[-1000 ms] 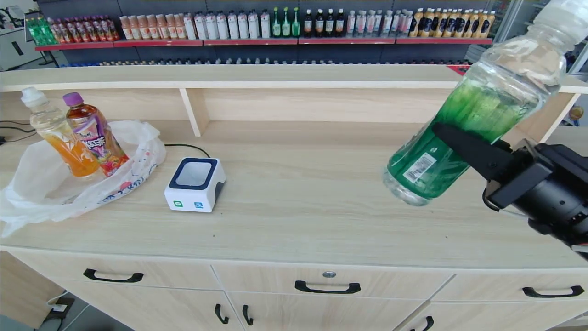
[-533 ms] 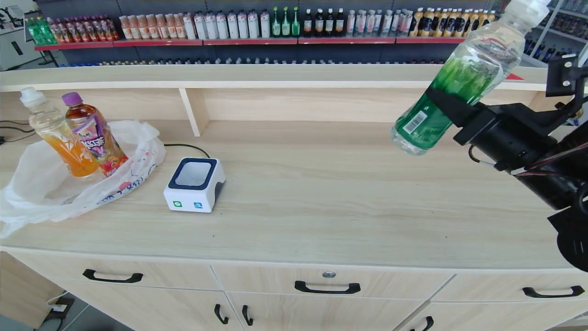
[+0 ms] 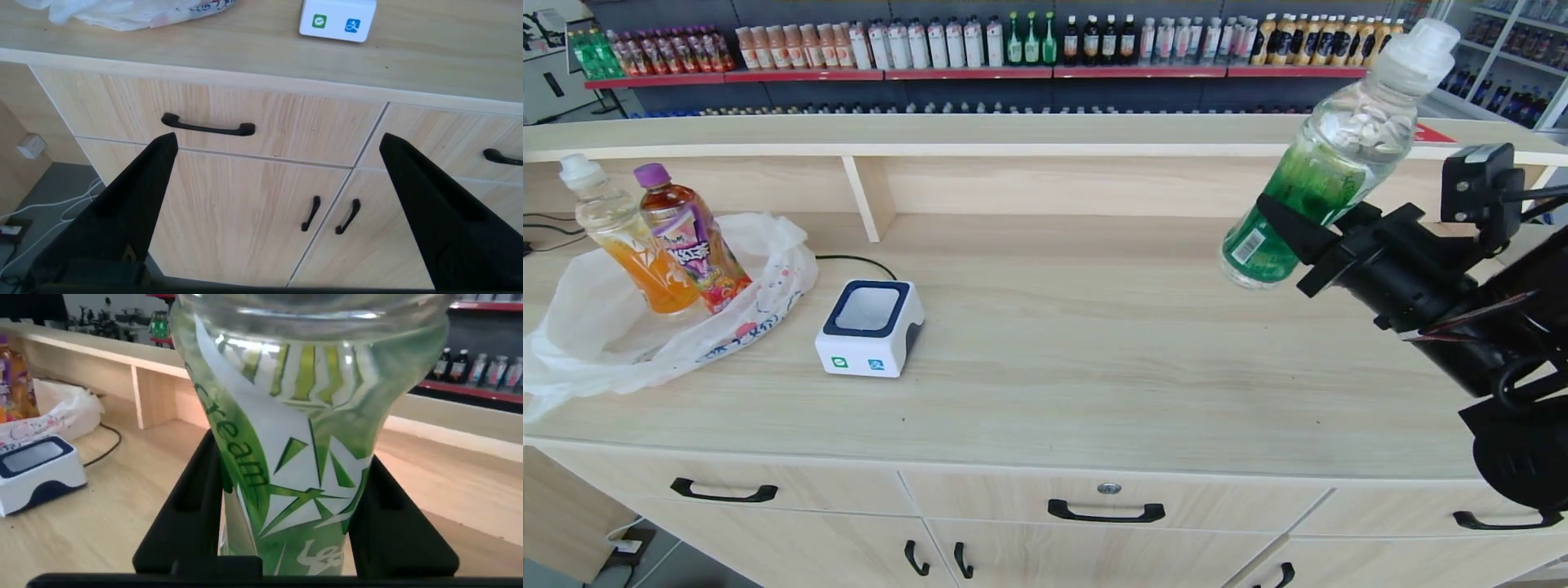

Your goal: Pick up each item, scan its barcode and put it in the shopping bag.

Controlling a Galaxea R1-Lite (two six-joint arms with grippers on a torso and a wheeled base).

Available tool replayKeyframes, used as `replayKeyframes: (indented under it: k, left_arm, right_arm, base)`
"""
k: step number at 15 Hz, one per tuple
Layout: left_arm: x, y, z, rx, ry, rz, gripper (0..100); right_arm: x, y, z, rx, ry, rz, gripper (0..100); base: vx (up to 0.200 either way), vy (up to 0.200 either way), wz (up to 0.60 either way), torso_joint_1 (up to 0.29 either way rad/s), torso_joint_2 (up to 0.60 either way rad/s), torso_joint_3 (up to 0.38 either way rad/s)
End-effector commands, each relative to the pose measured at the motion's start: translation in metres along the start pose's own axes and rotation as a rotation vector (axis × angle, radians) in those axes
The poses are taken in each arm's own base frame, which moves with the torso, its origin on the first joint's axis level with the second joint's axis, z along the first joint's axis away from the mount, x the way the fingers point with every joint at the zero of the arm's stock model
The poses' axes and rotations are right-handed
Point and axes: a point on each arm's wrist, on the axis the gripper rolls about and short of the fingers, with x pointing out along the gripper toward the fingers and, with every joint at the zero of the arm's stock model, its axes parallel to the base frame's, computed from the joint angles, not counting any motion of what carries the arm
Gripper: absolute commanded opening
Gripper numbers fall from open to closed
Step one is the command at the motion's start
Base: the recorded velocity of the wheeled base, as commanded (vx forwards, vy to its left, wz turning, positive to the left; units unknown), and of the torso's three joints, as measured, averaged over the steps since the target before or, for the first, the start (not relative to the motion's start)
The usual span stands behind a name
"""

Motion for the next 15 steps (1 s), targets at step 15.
replayKeyframes:
  k: [15]
  left_arm:
    - [0.000,0.000,0.000,-0.001,0.000,0.000,100]
  right_arm:
    - [-0.028,0.008,0.005,-0.025,0.046,-0.059,0]
  base:
    - [-0.040,0.000,0.00,0.001,0.00,0.000]
